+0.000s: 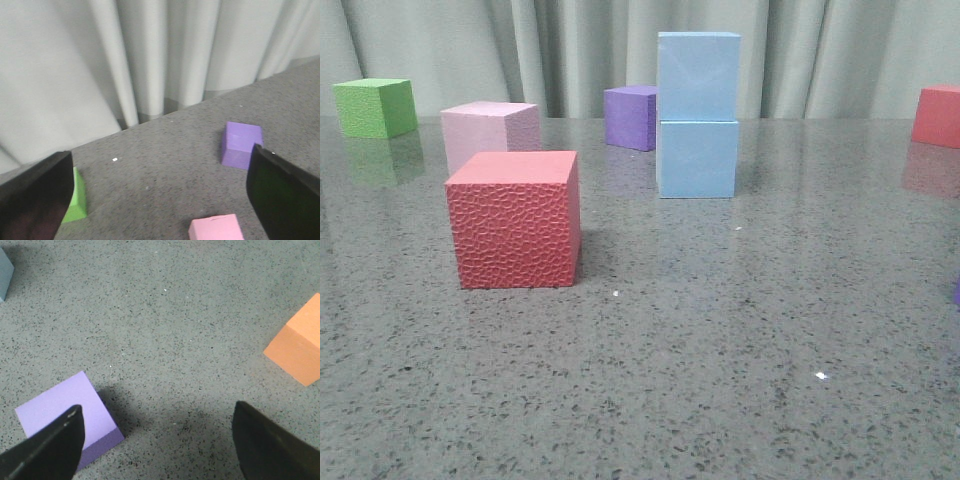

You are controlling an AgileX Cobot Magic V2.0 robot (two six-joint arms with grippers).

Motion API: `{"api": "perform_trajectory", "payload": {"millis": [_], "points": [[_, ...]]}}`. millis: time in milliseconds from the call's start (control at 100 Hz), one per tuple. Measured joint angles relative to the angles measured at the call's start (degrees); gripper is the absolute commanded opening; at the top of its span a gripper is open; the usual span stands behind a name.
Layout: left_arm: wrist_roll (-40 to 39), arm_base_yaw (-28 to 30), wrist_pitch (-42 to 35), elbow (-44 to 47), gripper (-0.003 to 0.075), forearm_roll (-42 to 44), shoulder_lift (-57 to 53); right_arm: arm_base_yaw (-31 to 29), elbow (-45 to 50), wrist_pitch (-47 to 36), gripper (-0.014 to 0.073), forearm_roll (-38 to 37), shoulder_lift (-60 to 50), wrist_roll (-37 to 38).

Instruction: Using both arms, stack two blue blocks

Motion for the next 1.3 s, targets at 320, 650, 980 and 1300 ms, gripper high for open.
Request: {"api": "perform_trajectory", "payload": {"millis": [320, 650, 980, 1300], "points": [[-0.5, 2.6, -6.9, 16.1, 0.0663, 0.9, -10.9, 0.0, 0.0, 0.0, 0.0592, 0.2, 0.0, 0.0], [-0.5, 2.6, -18.7, 42.6, 0.0663, 1.2, -29.6, 0.0, 0.0, 0.0, 0.0592, 0.2, 0.0, 0.0], [-0.5, 2.6, -21.3, 60.6, 0.0663, 0.8, -44.6, 0.0, 0.0, 0.0, 0.0592, 0.3, 0.0, 0.0], [-0.5, 2.6, -22.9, 74.9, 0.0663, -2.0, -58.0, 0.0, 0.0, 0.0, 0.0592, 0.3, 0.0, 0.0]]}}
